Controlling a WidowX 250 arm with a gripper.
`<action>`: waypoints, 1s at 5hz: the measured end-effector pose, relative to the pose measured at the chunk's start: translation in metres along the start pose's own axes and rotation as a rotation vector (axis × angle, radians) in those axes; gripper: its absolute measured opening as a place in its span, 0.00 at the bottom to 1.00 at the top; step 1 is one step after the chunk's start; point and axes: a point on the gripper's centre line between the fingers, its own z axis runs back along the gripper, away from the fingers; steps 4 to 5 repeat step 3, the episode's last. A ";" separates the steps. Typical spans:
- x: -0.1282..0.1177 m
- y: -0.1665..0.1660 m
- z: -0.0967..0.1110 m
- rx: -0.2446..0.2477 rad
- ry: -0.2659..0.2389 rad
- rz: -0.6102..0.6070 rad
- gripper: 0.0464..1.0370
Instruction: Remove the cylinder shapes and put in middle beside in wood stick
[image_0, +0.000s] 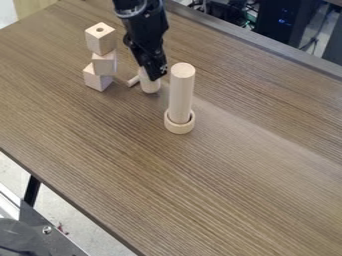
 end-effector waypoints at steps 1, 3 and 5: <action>0.000 0.000 -0.001 -0.012 0.006 -0.010 0.53; 0.008 -0.002 0.017 -0.007 -0.026 -0.015 0.97; 0.008 -0.002 0.017 -0.007 -0.026 -0.015 0.97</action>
